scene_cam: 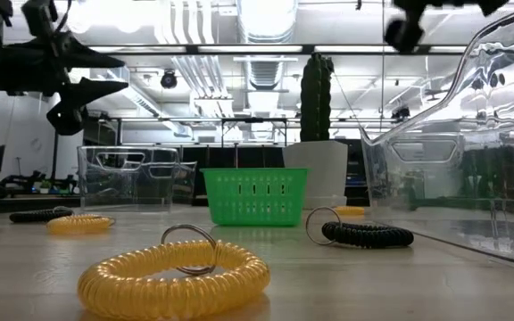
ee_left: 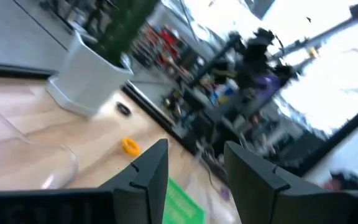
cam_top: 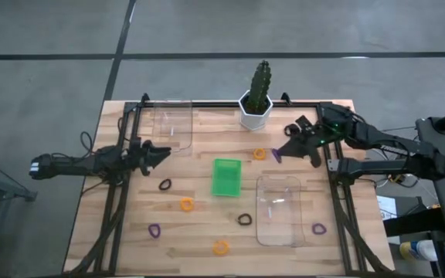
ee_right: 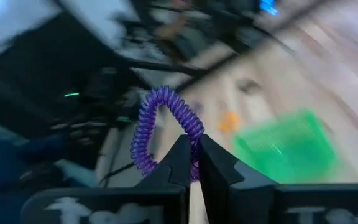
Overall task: Sort spring keychains
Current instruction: Put the top purple spring keychain into the top transparent bin
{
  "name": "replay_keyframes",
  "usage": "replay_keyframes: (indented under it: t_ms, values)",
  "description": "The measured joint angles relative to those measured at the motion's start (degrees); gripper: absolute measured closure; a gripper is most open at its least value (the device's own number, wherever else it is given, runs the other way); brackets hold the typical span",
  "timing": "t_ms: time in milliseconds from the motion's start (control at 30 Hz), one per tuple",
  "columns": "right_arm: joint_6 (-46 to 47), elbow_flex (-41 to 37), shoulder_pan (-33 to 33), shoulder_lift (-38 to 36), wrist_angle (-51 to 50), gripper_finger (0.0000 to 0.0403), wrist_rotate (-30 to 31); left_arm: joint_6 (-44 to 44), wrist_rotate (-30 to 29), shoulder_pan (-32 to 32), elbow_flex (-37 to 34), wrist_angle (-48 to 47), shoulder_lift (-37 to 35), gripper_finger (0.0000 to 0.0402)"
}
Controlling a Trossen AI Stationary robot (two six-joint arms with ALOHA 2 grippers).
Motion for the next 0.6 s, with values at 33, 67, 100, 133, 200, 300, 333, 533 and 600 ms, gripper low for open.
replay_keyframes:
  t_ms: [33,67,100,133,200,300,333,533,600]
  values:
    - [-0.30,0.00,0.67,0.00,3.22,0.0390,-1.27,-0.60,-0.88,0.00,0.00,0.35,0.00,0.0252]
    - [-0.49,0.00,1.21,0.09,6.26,0.0390,-2.47,-1.23,-1.76,0.00,0.00,0.82,0.00,0.0252]
    - [-0.93,0.00,1.72,0.24,9.47,0.0390,-3.82,-1.74,-2.30,0.00,0.00,1.39,0.00,0.0252]
    - [-1.59,0.00,2.25,0.40,12.54,0.0390,-5.17,-2.15,-2.73,0.00,0.00,2.22,0.00,0.0252]
    - [-2.90,0.00,3.18,1.10,18.52,0.0390,-7.88,-2.36,-2.96,0.00,0.00,3.68,0.00,0.0252]
    - [-3.43,-0.02,4.28,2.45,26.29,0.0390,-10.62,-2.42,-2.94,0.00,0.00,6.45,0.07,0.0252]
    - [-3.45,-0.02,4.52,2.88,28.45,0.0390,-11.22,-2.40,-3.10,0.00,0.00,7.36,0.07,0.0252]
    - [-3.87,-0.02,4.91,5.40,31.81,0.0390,-10.37,-2.20,-4.16,0.00,0.00,10.74,0.99,0.0252]
    - [-3.86,-0.04,4.91,6.77,31.79,0.0390,-6.67,-2.29,-4.17,0.00,0.00,12.32,2.08,0.0252]
